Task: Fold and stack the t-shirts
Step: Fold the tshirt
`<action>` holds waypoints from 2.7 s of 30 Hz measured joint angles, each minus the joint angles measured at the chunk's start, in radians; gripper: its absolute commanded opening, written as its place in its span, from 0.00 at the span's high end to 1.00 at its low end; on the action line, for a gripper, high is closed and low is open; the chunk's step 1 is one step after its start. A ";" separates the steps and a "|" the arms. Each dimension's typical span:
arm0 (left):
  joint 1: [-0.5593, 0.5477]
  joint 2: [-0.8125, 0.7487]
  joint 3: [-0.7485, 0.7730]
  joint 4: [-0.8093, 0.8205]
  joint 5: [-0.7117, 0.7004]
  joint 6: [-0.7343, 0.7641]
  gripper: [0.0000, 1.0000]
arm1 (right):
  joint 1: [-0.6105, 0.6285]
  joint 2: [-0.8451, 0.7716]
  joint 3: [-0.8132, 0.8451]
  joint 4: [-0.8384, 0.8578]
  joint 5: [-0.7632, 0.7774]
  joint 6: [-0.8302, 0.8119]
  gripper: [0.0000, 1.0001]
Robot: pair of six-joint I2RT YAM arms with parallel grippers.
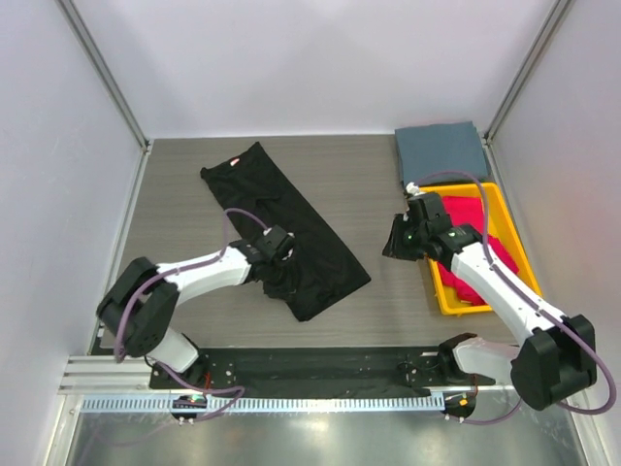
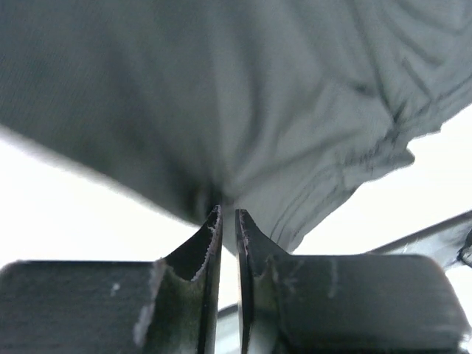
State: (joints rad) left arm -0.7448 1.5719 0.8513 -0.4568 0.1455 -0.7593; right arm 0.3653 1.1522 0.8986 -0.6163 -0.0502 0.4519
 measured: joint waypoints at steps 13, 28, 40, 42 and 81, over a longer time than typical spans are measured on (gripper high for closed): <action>0.045 -0.126 0.175 -0.169 -0.084 0.010 0.79 | 0.086 0.222 -0.060 0.106 -0.159 -0.012 0.81; -0.166 -0.017 0.047 0.025 0.028 -0.096 0.80 | 0.085 0.352 -0.147 0.245 -0.109 -0.026 0.85; -0.179 -0.017 -0.049 0.059 -0.023 -0.148 0.80 | 0.085 0.295 -0.183 0.237 -0.052 -0.026 0.85; -0.179 -0.024 -0.061 0.077 -0.022 -0.158 0.80 | 0.085 0.284 -0.185 0.229 -0.046 -0.024 0.85; 0.793 0.397 0.475 -0.005 0.037 0.053 0.70 | 0.085 0.229 -0.098 0.167 -0.042 -0.016 0.64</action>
State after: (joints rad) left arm 0.0486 1.9686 1.3262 -0.4618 0.1822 -0.7059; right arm 0.4507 1.3811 0.8005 -0.4488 -0.0925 0.4362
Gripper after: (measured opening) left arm 0.295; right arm 0.350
